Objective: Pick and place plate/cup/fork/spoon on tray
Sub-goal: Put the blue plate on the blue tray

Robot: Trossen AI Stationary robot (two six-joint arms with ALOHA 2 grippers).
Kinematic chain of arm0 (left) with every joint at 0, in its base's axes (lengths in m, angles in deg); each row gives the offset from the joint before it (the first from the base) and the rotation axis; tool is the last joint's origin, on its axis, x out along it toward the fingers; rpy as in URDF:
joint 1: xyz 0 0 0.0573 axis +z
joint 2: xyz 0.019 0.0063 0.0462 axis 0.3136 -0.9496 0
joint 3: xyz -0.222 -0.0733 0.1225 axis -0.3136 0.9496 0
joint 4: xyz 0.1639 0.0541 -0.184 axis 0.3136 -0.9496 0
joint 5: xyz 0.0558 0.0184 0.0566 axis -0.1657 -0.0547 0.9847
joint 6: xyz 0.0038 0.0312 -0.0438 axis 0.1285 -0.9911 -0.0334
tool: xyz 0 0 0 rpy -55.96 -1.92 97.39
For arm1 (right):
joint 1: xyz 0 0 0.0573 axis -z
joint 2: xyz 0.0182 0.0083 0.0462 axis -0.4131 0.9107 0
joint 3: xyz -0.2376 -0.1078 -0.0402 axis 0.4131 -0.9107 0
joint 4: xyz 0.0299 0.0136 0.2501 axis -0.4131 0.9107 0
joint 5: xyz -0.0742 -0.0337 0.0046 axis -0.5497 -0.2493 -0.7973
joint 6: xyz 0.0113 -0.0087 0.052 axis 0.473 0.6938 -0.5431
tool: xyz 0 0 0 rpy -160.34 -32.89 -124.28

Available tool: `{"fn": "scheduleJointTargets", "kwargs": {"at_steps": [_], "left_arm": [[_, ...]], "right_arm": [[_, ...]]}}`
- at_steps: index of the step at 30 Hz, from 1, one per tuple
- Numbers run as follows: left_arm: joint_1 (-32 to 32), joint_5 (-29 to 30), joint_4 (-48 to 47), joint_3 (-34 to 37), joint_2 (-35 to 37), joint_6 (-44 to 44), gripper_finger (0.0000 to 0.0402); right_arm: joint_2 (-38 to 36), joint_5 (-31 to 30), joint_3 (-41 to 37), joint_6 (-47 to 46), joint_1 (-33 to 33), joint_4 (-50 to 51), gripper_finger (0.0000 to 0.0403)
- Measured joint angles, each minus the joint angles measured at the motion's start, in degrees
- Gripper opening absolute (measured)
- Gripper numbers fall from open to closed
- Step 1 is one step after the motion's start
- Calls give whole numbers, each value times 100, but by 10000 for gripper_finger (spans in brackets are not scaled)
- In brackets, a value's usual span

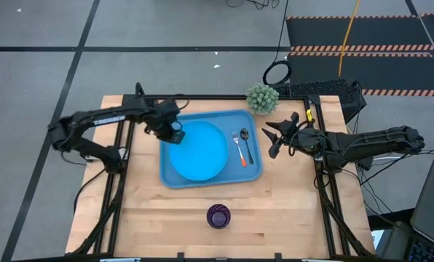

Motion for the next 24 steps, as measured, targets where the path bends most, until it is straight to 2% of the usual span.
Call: {"fn": "scheduleJointTargets", "kwargs": {"at_steps": [10,14,18,24], "left_arm": [[303,98,-37,-1018,-1406,-745,6],[392,206,-341,-1064,-1767,-1032,6],[483,196,-197,-1068,-2020,-1256,6],[582,230,133,-1068,-2144,-1480,28]], "right_arm": [[0,2,0,194,1,-9,130],[-2,4,0,194,1,53,130],[-2,6,0,194,2,56,130],[-2,7,0,213,2,44,130]]}}
